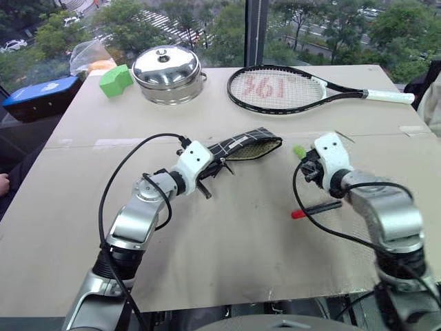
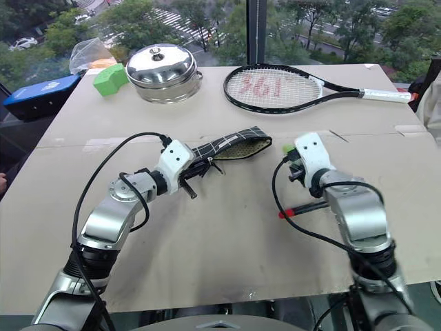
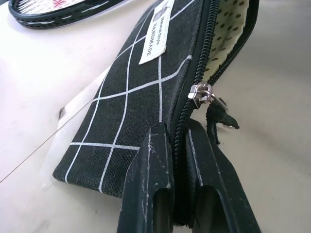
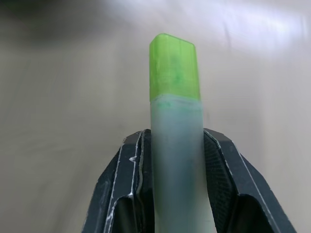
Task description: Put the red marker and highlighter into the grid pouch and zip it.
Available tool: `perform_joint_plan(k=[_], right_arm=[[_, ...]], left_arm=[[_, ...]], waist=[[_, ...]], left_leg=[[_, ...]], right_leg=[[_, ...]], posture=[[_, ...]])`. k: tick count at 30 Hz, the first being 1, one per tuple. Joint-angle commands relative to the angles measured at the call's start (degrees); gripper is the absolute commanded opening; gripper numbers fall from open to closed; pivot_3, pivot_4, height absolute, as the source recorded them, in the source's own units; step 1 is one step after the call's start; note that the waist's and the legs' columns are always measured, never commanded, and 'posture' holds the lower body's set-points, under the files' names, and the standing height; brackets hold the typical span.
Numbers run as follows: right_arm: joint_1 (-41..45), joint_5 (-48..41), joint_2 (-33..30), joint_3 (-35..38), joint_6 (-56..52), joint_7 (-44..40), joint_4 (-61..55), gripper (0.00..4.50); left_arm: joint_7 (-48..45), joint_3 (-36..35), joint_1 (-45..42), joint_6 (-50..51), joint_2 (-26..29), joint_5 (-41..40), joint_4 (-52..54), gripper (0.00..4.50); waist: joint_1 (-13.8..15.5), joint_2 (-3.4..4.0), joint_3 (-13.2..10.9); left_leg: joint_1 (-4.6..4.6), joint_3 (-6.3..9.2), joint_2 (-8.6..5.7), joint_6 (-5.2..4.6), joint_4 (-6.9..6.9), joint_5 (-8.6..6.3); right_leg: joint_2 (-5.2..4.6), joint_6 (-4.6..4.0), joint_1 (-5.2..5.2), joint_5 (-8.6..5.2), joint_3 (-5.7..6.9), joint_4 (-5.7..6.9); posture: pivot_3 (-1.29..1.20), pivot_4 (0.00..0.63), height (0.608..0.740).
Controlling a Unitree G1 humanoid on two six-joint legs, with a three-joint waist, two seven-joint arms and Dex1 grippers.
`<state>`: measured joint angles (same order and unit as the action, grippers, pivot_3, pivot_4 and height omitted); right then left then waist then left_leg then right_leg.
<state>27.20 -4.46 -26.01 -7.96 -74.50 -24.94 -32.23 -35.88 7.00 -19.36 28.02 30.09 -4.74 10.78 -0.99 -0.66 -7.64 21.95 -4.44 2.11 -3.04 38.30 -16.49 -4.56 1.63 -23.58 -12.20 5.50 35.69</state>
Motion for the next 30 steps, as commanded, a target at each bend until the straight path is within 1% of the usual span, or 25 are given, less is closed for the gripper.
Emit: perform_joint_plan(k=[1,3,7,12,16,19,24,30], right_arm=[[7.06,-2.42,-8.15,-9.27,8.00,-9.38,-3.12,0.80],[11.57,-0.86,-10.57,-14.92,12.33,-11.92,-0.08,0.80],[18.23,4.73,-12.68,-24.71,21.49,-15.42,8.54,0.80],[22.53,11.09,-13.67,-31.41,30.67,-19.68,15.91,0.80],[24.10,14.08,-12.70,-32.11,35.19,-21.73,19.66,0.80],[23.59,14.33,-13.33,-29.98,36.67,-24.14,19.50,0.80],[20.60,12.11,-16.88,-24.68,35.90,-28.69,14.23,0.80],[17.48,12.83,-18.42,-21.76,32.47,-29.57,11.18,0.80]], left_arm=[[-0.51,0.73,-0.93,-1.22,-0.17,0.09,2.58,0.00],[-0.83,1.37,-1.14,-1.55,-0.43,0.17,3.01,0.00],[-0.82,2.36,-1.05,-2.16,-1.09,0.13,3.36,0.00],[-0.87,2.78,-0.27,-1.63,-1.29,-0.16,5.54,0.00],[-0.68,2.45,0.18,-0.33,-1.62,-0.82,7.05,0.00],[-0.22,1.48,0.59,1.32,-1.77,-1.31,7.75,0.00],[0.28,0.40,0.71,3.03,-1.65,-1.91,8.23,0.00],[0.37,0.32,0.93,3.95,-1.54,-2.30,9.05,0.00]], waist=[[-0.05,-0.05,-0.05],[0.04,-0.07,-0.05],[0.51,-0.18,-0.08],[0.55,-0.21,-0.10],[0.54,-0.21,-0.11],[0.52,-0.21,-0.11],[0.86,-0.22,-0.11],[0.87,-0.22,-0.11]], left_leg=[[-0.03,0.01,-0.01,-0.02,-0.07,-0.01],[-0.07,0.08,0.03,-0.03,-0.08,-0.02],[0.01,0.15,0.03,-0.02,-0.04,-0.01],[0.15,0.05,-0.04,0.18,0.07,0.12],[0.14,0.06,-0.02,0.20,0.06,0.13],[0.13,0.07,0.00,0.21,0.05,0.13],[0.13,0.08,0.00,0.21,0.07,0.13],[0.09,0.09,0.01,0.21,0.06,0.13]], right_leg=[[0.01,0.01,-0.01,-0.01,-0.01,-0.01],[0.09,0.04,-0.01,-0.04,0.01,0.01],[0.04,-0.02,-0.01,0.00,0.09,0.01],[-0.09,-0.01,-0.01,0.01,0.08,-0.17],[-0.08,-0.01,-0.01,0.01,0.11,-0.15],[-0.07,-0.01,-0.01,0.02,0.12,-0.12],[-0.10,-0.01,0.00,0.02,0.14,-0.12],[-0.10,-0.02,0.01,0.02,0.13,-0.07]], posture=[[0.00,0.150,0.740],[0.00,0.150,0.740],[0.00,0.150,0.740],[0.00,0.150,0.740],[0.00,0.150,0.740],[0.00,0.150,0.740],[0.00,0.150,0.740],[0.00,0.150,0.740]])
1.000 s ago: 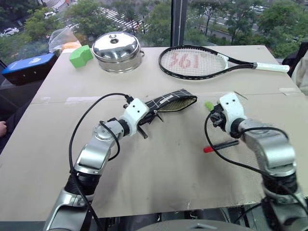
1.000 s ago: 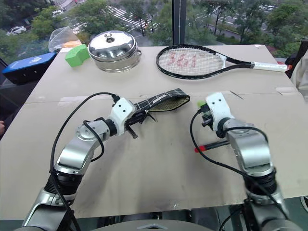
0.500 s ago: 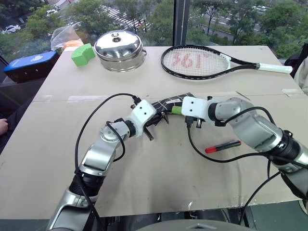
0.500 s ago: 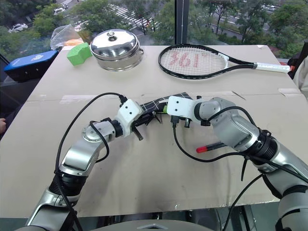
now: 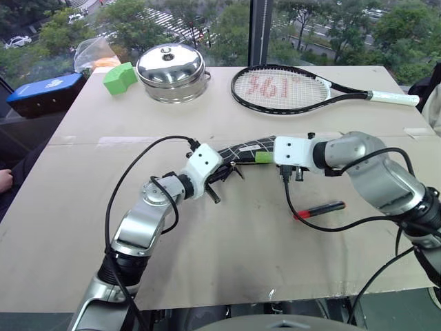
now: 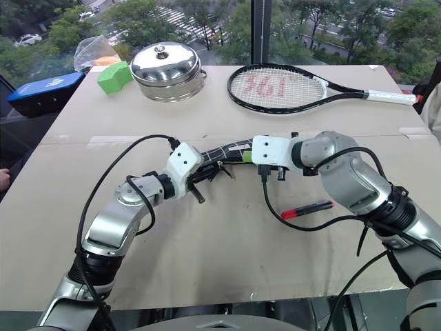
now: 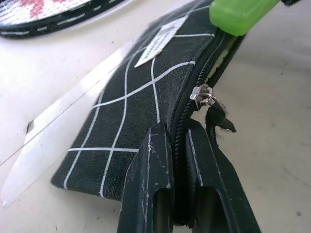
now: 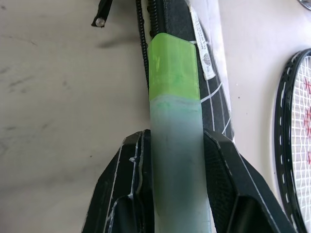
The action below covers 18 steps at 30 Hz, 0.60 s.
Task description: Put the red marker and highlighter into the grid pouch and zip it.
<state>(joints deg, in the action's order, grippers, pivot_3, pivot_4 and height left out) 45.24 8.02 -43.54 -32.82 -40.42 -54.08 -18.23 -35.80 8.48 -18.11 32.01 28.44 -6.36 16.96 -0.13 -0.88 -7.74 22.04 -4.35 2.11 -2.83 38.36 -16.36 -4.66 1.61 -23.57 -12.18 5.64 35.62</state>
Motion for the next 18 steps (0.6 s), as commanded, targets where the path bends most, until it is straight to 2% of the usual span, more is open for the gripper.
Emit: perform_joint_plan(k=[1,10,18], right_arm=[[-0.80,0.43,-0.94,3.28,-1.97,-0.53,-3.20,0.80],[-3.12,0.03,-1.38,4.43,-5.50,-1.33,-7.25,0.80],[-3.10,1.57,0.43,4.13,-8.00,1.44,-4.05,0.80]], left_arm=[[0.30,-1.20,-0.35,0.08,0.14,-0.74,2.93,0.00],[0.03,-0.99,-1.49,0.13,0.29,-1.01,1.96,0.00],[-0.81,0.13,-1.24,-0.80,0.87,-0.46,2.63,0.00]], waist=[[0.01,0.00,0.00],[0.36,0.00,0.00],[0.76,0.00,0.00]], left_leg=[[0.00,0.00,0.00,0.00,0.00,0.00],[0.00,-0.01,0.00,0.00,0.00,0.00],[0.00,-0.01,-0.01,0.00,0.02,0.00]], right_leg=[[0.00,0.00,0.00,0.00,0.00,0.00],[0.00,-0.01,0.00,0.00,-0.01,0.00],[0.02,-0.01,0.00,0.00,-0.02,0.00]], posture=[[0.00,0.150,0.740],[0.00,0.150,0.740],[0.00,0.150,0.740]])
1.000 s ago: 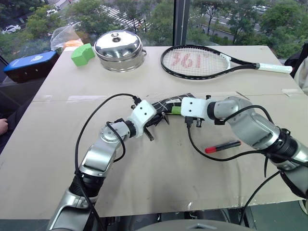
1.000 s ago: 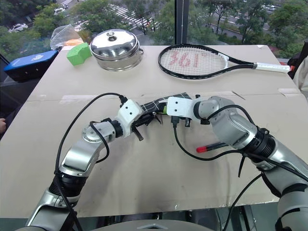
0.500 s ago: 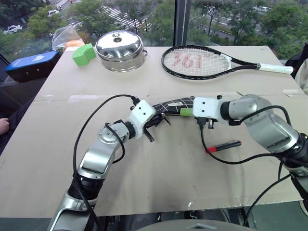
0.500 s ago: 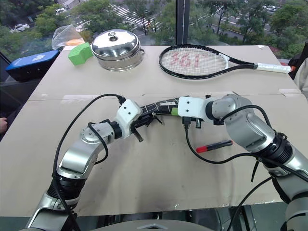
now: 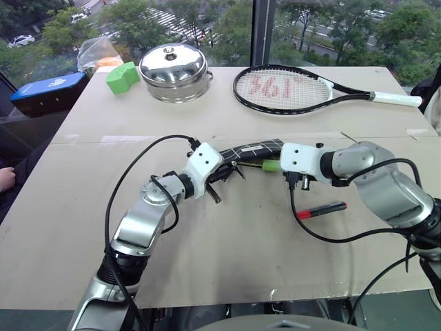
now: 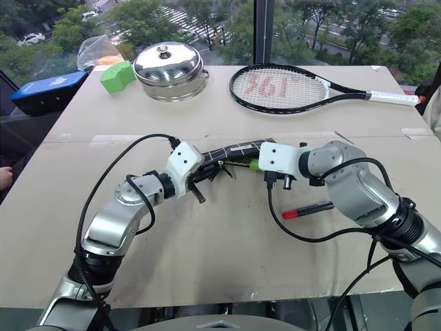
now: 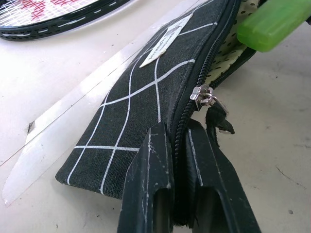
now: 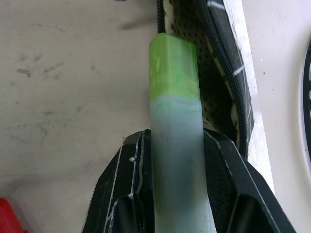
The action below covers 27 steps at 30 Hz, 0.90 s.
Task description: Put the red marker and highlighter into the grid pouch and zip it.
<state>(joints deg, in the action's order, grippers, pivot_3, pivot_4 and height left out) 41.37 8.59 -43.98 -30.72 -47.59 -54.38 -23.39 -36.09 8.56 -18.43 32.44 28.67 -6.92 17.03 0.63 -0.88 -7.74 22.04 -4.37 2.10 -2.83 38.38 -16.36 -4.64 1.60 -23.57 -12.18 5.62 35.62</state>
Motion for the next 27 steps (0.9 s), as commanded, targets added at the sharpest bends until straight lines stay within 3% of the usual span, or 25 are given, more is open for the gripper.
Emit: perform_joint_plan(k=[1,8,11,14,18,21,22,27], right_arm=[[0.95,0.96,1.24,2.11,-1.04,1.96,1.69,0.80],[4.31,1.07,8.03,1.00,-1.15,4.66,8.52,0.80],[5.46,2.12,12.10,-0.68,3.87,6.19,12.24,0.80],[6.71,4.10,16.29,-2.75,15.62,8.54,21.72,0.80],[6.04,4.20,16.76,-1.26,19.58,7.30,27.37,2.84],[2.23,0.28,13.78,4.76,16.97,5.30,20.57,4.25],[-0.07,-3.64,12.27,8.03,15.19,2.74,16.01,4.46],[-11.71,-20.60,2.84,22.51,8.38,-8.26,-0.44,4.46]], left_arm=[[-0.70,0.29,-0.83,-1.51,0.83,0.26,2.64,0.00],[-2.24,2.72,0.15,-4.35,1.97,1.41,3.37,0.00],[-2.37,3.11,0.09,-4.78,1.74,1.32,3.22,0.00],[-2.84,3.89,-0.11,-6.05,1.97,1.81,3.04,0.00],[-2.40,2.73,0.61,-4.60,1.49,0.83,3.20,0.00],[-1.46,0.70,0.69,-2.23,0.90,-0.42,2.31,0.00],[-1.16,0.11,0.64,-1.51,0.56,-0.94,2.04,0.00],[-1.26,-0.50,-0.02,-1.30,0.81,-1.64,0.80,0.00]], waist=[[0.01,0.00,0.00],[-0.02,0.00,0.00],[-0.10,0.00,0.00],[-0.03,0.00,0.00],[0.20,0.00,-0.01],[0.26,-0.01,0.00],[0.29,-0.02,0.00],[0.29,-0.01,0.00]], left_leg=[[0.00,0.00,0.00,0.00,0.00,0.00],[0.00,-0.03,0.00,0.00,0.00,0.00],[-0.03,-0.08,0.00,0.00,0.00,0.00],[-0.05,-0.07,0.00,0.01,0.00,0.01],[-0.01,-0.10,-0.01,0.01,0.02,0.01],[0.01,-0.10,-0.02,0.00,0.04,0.01],[0.03,-0.08,-0.02,0.00,0.05,0.01],[0.02,0.04,-0.01,0.00,0.03,0.00]], right_leg=[[0.00,0.00,0.00,0.00,0.00,0.00],[0.01,0.00,0.00,0.00,-0.01,0.00],[0.03,0.00,-0.01,0.00,-0.06,0.05],[0.05,0.00,0.00,0.00,-0.05,0.06],[0.04,0.01,0.00,0.00,-0.05,0.07],[0.00,0.01,0.01,0.00,-0.06,0.06],[-0.01,0.01,0.02,0.01,-0.03,0.03],[-0.01,0.02,0.07,0.01,0.08,0.01]], posture=[[0.00,0.150,0.740],[0.00,0.150,0.740],[0.00,0.150,0.740],[0.00,0.150,0.740],[0.00,0.150,0.740],[0.00,0.150,0.740],[0.00,0.150,0.740],[0.00,0.150,0.740]])
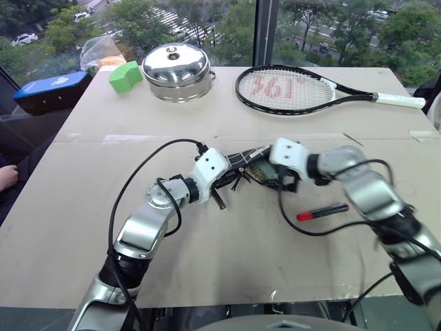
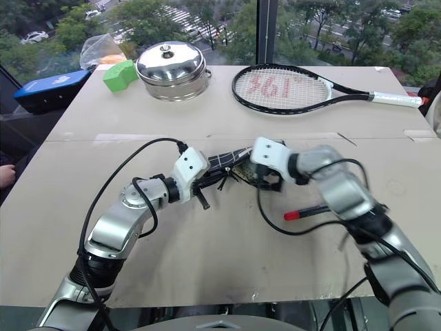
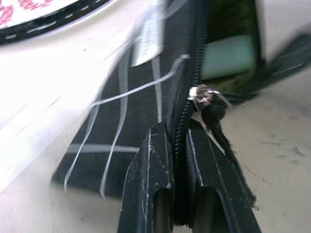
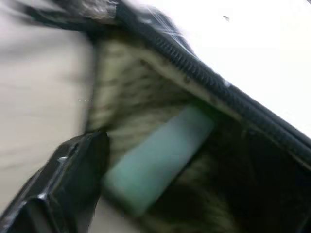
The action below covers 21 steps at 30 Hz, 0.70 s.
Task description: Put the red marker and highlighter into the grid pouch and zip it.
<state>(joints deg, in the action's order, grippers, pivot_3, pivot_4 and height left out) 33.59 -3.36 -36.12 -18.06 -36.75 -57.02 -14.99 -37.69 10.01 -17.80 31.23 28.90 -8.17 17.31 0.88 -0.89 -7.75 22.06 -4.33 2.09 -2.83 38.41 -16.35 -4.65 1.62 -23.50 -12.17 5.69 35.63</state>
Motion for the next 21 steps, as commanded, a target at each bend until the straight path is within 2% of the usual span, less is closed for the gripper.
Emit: perform_joint_plan(k=[1,4,7,9,12,15,18,21], right_arm=[[-6.79,-11.01,-7.82,12.21,-2.85,-7.68,-10.83,4.46],[-14.16,-11.49,-16.46,14.87,-0.09,-11.60,-12.42,4.46],[-17.77,-4.91,-22.78,11.86,7.77,-11.45,-7.57,4.46],[-17.69,-0.55,-24.24,8.44,13.18,-11.08,-2.32,4.46],[-14.68,2.73,-21.99,4.48,16.76,-10.77,5.70,4.46],[-11.16,5.26,-19.64,1.56,18.65,-11.47,12.81,3.62],[-10.43,4.54,-18.88,1.67,18.34,-12.62,14.09,2.20],[-11.70,2.20,-19.85,4.23,15.78,-13.33,10.57,0.74]], left_arm=[[0.16,-2.02,-0.76,-0.13,0.67,-0.46,0.34,0.00],[-0.90,-1.96,-0.99,-0.61,1.33,-0.66,-0.06,0.00],[-2.34,-1.66,-0.92,-1.31,2.31,-0.61,0.12,0.00],[-3.09,-1.51,-0.63,-1.56,2.78,-0.67,0.57,0.00],[-3.63,-1.42,-0.28,-1.77,3.08,-0.64,1.00,0.00],[-3.79,-1.51,-0.06,-1.63,3.25,-0.63,1.51,0.00],[-3.68,-1.87,0.21,-1.08,3.49,-0.85,2.32,0.00],[-3.27,-2.27,0.47,-0.22,3.44,-1.14,3.05,0.00]], waist=[[0.03,0.00,0.00],[-0.04,-0.02,-0.01],[-0.21,-0.04,-0.03],[-0.28,-0.04,-0.03],[-0.18,-0.06,-0.04],[-0.23,-0.12,-0.03],[-0.09,-0.24,0.03],[-0.03,-0.25,0.03]], left_leg=[[-0.01,0.02,0.00,-0.01,0.00,0.00],[-0.11,0.05,0.01,-0.27,-0.01,-0.17],[-0.13,0.01,0.02,-0.28,-0.02,-0.17],[-0.22,-0.15,0.03,-0.28,-0.02,-0.17],[-0.25,-0.21,0.04,-0.28,0.00,-0.16],[-0.25,-0.27,0.05,-0.17,0.00,-0.09],[-0.27,-0.27,0.08,-0.01,0.01,0.00],[-0.26,-0.28,0.08,-0.01,0.04,0.00]], right_leg=[[0.00,0.00,0.01,0.00,0.02,0.00],[0.00,-0.02,0.08,-0.02,0.00,-0.01],[0.02,-0.20,0.06,-0.13,-0.09,0.00],[0.06,-0.22,0.03,-0.15,-0.24,0.04],[0.08,-0.18,0.02,-0.18,-0.28,0.06],[0.10,-0.17,0.00,-0.11,-0.33,0.08],[0.15,-0.07,0.02,-0.04,-0.34,0.08],[0.10,-0.03,0.03,-0.02,-0.35,0.08]], posture=[[0.00,0.150,0.740],[0.00,0.150,0.740],[0.00,0.150,0.740],[0.00,0.150,0.740],[0.00,0.150,0.740],[0.00,0.150,0.740],[0.00,0.150,0.740],[0.00,0.150,0.740]])
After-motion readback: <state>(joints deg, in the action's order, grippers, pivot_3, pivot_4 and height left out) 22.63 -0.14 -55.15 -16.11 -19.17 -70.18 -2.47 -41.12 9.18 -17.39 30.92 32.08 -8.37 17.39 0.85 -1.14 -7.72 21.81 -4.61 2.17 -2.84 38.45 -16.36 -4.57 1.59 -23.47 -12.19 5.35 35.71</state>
